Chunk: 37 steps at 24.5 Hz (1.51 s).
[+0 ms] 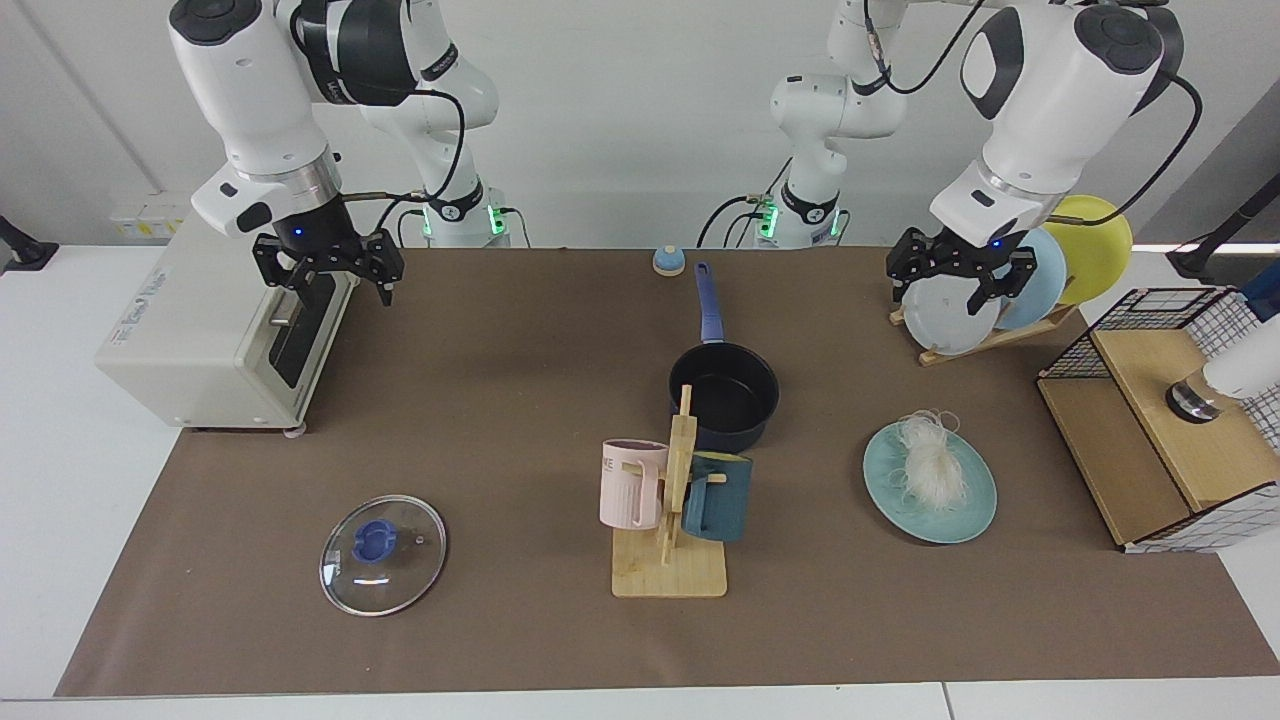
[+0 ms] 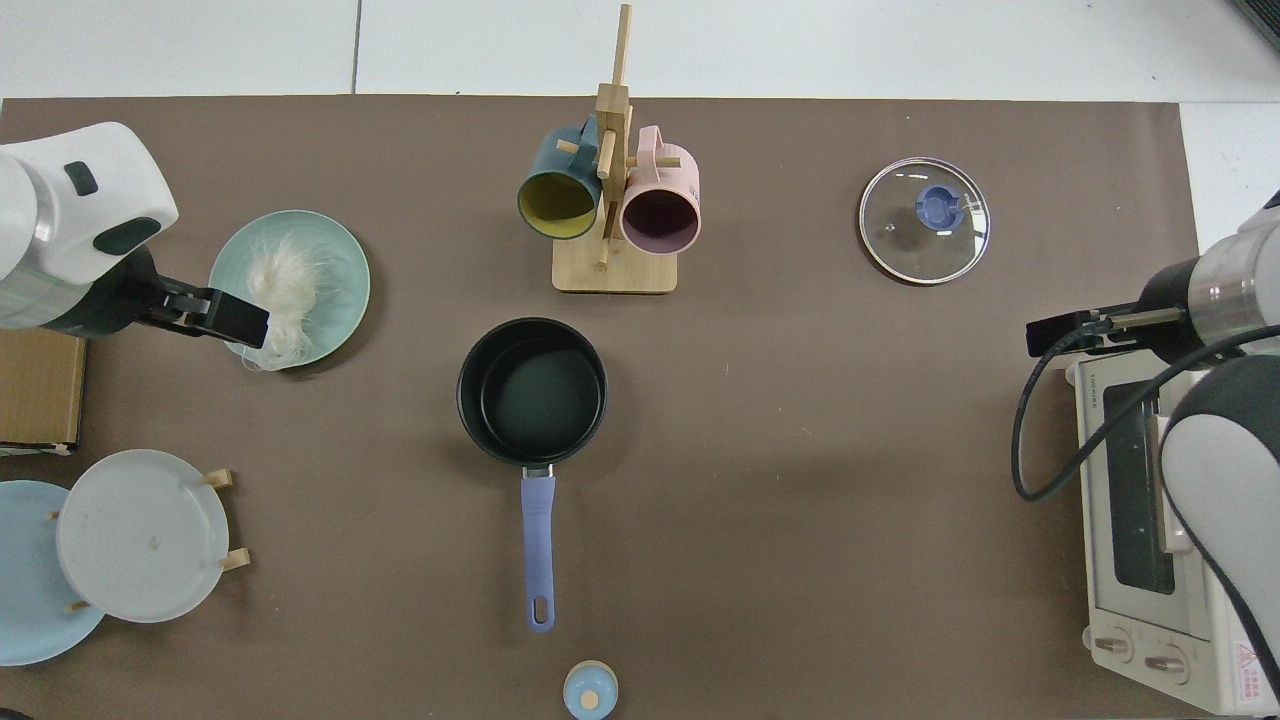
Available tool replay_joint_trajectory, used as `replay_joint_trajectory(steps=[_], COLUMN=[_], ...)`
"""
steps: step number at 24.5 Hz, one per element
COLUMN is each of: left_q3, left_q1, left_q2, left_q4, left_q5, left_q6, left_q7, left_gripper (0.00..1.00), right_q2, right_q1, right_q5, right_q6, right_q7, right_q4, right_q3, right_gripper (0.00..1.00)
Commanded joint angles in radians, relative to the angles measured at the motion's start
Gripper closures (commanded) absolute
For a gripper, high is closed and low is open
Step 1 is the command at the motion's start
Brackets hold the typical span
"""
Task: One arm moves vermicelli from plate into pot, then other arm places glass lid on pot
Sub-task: 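Grasp the white vermicelli on the teal plate with the left gripper, then lift the vermicelli with the left gripper while the right gripper reaches the lid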
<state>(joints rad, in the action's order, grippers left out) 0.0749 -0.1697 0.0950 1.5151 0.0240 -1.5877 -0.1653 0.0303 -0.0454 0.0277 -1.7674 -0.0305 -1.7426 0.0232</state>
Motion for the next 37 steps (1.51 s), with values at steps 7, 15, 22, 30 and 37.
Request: replay_joint_trajectory(steps=[7,15,22,30,37], left_q3=[0.014,0.02,0.02,0.017,0.014], left_q1=[0.009,0.012,0.047,0.064,0.068], left_q2=[-0.012,0.055,0.143,0.232,0.308], left_q4=[0.017,-0.052,-0.127,-0.131,-0.115], left_q5=[-0.016,-0.003,-0.001,-0.006,-0.006], left_q6=[-0.018,-0.024,-0.038,-0.139,-0.257], left_q7=[0.006,0.009,0.003,0.0,-0.002], left_gripper=[0.0,0.0,0.0,0.0,0.0], right_q2=[-0.003,-0.006,-0.024,-0.216,-0.47], right_q1=[0.016,0.018,0.024,0.048,0.052], right_q5=[-0.002,-0.002,-0.034,-0.042,-0.003], right_q6=[0.019,0.0,-0.015,0.029,0.031], right_q7=[-0.029,-0.031,-0.022,-0.019,-0.019], right_q4=[0.011,0.012,0.021,0.265,0.546], right_q3=[-0.006,-0.006,-0.006,0.006,0.006], right_gripper=[0.01,0.01,0.01,0.01,0.02])
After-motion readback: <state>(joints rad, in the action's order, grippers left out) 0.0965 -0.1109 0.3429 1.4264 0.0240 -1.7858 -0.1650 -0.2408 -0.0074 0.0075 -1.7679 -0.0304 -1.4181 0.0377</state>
